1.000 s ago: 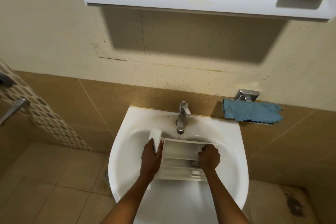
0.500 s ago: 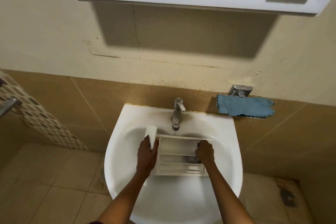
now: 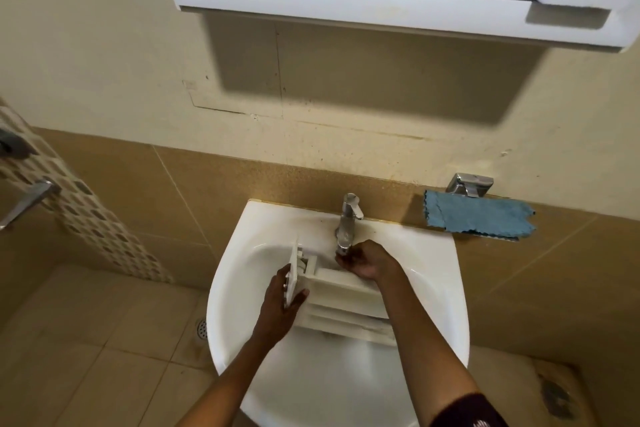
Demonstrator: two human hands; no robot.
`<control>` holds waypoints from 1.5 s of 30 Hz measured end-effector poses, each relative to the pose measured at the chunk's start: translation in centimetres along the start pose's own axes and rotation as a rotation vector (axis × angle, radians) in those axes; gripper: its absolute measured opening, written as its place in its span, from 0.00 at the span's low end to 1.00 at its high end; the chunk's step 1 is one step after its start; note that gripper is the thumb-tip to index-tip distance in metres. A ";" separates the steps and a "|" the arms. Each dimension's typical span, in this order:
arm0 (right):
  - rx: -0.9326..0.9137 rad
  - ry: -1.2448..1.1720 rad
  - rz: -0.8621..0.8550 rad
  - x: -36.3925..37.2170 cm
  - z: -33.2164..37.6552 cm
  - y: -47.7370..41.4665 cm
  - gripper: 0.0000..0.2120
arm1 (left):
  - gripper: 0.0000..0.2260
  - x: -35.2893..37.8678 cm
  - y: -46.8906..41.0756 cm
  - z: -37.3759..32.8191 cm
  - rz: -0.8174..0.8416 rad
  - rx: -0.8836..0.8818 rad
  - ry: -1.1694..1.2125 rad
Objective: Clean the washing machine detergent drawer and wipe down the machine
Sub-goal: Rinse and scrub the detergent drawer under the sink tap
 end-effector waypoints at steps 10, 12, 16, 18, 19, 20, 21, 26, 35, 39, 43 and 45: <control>-0.035 0.089 -0.094 0.2 -1.8 -2.4 0.07 | 0.25 -1.8 -2.0 -5.4 0.080 -0.376 0.403; -0.054 0.006 -0.103 -0.7 -2.0 -3.0 0.07 | 0.27 -1.3 -3.0 -6.0 0.026 -0.407 0.320; -0.037 -0.140 0.053 -1.8 -0.9 0.3 0.09 | 0.27 -0.4 -3.5 -5.4 -0.008 -0.364 0.151; -0.097 -0.181 0.182 -3.2 -0.2 1.5 0.18 | 0.25 -0.3 -3.5 -5.3 -0.037 -0.345 0.095; -0.113 -0.163 0.215 -3.9 0.1 2.0 0.21 | 0.25 -0.2 -3.6 -5.3 -0.043 -0.332 0.055; -0.099 -0.112 0.223 -4.5 0.4 2.9 0.20 | 0.25 -0.1 -3.7 -5.4 -0.045 -0.333 0.015; -0.063 -0.033 0.201 -4.9 0.7 3.9 0.16 | 0.24 0.0 -3.9 -5.3 -0.046 -0.333 -0.024; -0.016 0.543 -0.061 -7.9 1.3 7.0 0.16 | 0.21 0.4 -4.6 -5.7 -0.058 -0.337 -0.135; -0.197 1.084 -0.495 -9.4 1.9 7.4 0.10 | 0.17 0.8 -5.6 -6.6 -0.033 -0.389 -0.150; -0.222 1.141 -0.531 -9.6 1.6 7.2 0.11 | 0.18 0.8 -5.3 -6.6 -0.038 -0.399 -0.120; -0.356 1.300 -0.496 -6.2 -0.3 6.6 0.11 | 0.20 0.6 -5.2 -6.5 -0.043 -0.398 -0.142; -0.519 1.401 -0.374 -3.3 -2.4 6.7 0.11 | 0.20 0.6 -5.2 -6.4 -0.039 -0.399 -0.142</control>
Point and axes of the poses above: each hand's wrist, its own y-axis away from the middle knuckle, its own x-axis out of the palm, z = x × y, the point moved 1 cm from there along -y, towards the middle knuckle, and after that the axes turned 6 degrees about y, right-handed, at the moved point
